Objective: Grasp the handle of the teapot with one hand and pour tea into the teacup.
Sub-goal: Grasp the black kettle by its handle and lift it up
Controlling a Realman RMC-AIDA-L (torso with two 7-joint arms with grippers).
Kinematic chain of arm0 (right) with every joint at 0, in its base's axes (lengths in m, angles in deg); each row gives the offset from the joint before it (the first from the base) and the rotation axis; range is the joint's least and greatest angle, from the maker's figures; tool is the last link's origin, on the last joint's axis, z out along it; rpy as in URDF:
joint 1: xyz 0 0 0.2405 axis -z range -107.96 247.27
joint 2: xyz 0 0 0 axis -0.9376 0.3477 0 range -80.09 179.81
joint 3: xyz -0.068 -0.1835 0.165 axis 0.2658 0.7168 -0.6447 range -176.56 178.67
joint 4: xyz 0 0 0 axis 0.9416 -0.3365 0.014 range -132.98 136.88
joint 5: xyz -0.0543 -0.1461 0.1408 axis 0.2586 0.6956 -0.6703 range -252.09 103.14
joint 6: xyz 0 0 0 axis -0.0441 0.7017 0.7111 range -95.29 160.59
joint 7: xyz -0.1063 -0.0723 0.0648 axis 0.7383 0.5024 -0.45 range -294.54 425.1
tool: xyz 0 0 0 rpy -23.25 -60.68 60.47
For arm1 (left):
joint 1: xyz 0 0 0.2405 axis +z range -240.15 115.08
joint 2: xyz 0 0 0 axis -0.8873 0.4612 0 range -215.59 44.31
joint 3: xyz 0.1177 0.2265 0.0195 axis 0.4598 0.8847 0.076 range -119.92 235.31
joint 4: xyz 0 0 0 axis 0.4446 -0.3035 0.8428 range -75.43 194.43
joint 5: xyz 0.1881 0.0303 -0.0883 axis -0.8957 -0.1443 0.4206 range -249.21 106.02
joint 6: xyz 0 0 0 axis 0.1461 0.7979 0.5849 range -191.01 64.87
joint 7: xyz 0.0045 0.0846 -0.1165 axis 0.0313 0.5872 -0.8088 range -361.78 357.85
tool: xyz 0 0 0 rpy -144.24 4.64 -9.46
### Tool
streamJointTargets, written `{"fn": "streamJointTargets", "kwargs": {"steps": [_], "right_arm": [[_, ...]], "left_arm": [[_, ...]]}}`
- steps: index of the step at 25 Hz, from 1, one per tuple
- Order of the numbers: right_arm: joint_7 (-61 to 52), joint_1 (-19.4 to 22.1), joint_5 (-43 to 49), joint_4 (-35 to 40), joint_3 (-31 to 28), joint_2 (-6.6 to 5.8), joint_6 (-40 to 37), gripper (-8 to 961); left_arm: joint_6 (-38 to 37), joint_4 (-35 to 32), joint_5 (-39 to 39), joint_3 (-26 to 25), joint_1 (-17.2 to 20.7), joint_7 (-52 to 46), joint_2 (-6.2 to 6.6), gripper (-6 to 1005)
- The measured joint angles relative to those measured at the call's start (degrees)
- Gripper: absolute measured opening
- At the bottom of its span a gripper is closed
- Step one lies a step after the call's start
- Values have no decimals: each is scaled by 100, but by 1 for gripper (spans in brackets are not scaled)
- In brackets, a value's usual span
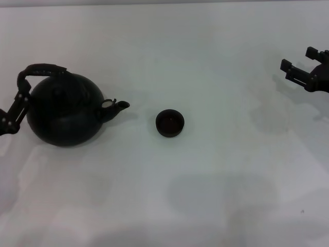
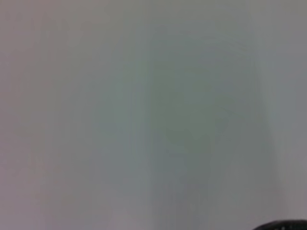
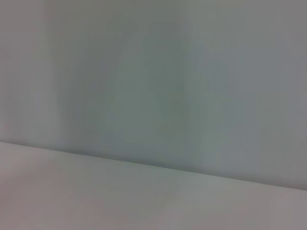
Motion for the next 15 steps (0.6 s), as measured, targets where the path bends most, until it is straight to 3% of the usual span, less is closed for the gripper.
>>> {"fn": "streamJointTargets", "kwargs": {"steps": [15], "right_arm": [[0, -30, -2, -16, 7, 0, -73, 850]], "left_arm": [[832, 20, -48, 0, -227, -494, 17, 699]]}}
